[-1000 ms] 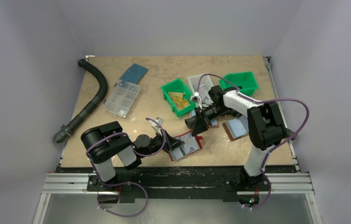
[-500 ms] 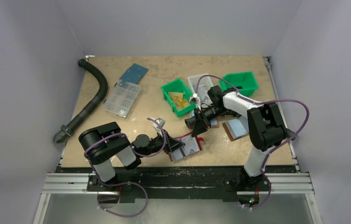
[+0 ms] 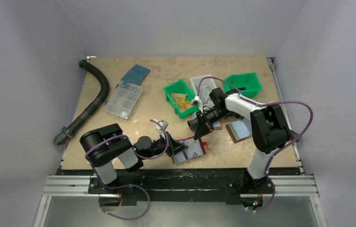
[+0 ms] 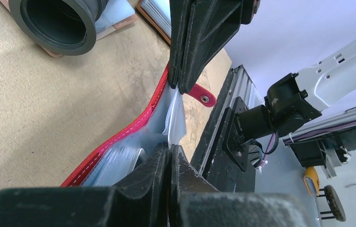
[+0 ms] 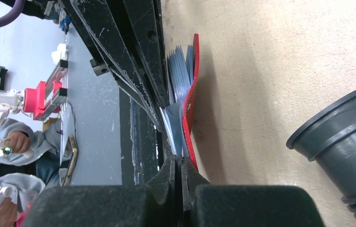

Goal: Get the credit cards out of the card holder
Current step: Remove the credit card from the card holder.

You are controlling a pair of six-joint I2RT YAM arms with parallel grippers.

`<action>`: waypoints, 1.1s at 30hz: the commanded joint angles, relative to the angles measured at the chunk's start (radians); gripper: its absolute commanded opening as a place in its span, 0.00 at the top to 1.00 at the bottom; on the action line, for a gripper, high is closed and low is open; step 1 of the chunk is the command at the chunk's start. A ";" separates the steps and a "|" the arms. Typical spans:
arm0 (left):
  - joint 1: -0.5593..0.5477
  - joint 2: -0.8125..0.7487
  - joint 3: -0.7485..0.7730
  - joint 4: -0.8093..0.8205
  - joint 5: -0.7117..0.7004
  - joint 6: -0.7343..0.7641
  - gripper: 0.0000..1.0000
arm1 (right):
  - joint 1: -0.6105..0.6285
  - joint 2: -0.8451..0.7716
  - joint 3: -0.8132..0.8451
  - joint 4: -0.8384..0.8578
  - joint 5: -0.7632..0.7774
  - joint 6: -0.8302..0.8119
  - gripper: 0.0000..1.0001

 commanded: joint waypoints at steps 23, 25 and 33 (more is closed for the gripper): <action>0.046 0.060 0.067 0.300 0.181 -0.053 0.86 | 0.005 -0.008 0.054 -0.115 -0.077 -0.116 1.00; 0.047 0.067 0.073 0.301 0.184 -0.061 0.95 | 0.005 -0.008 0.054 -0.115 -0.077 -0.118 1.00; 0.052 0.034 0.023 0.301 0.131 -0.039 1.00 | 0.005 -0.021 0.057 -0.117 -0.052 -0.131 0.93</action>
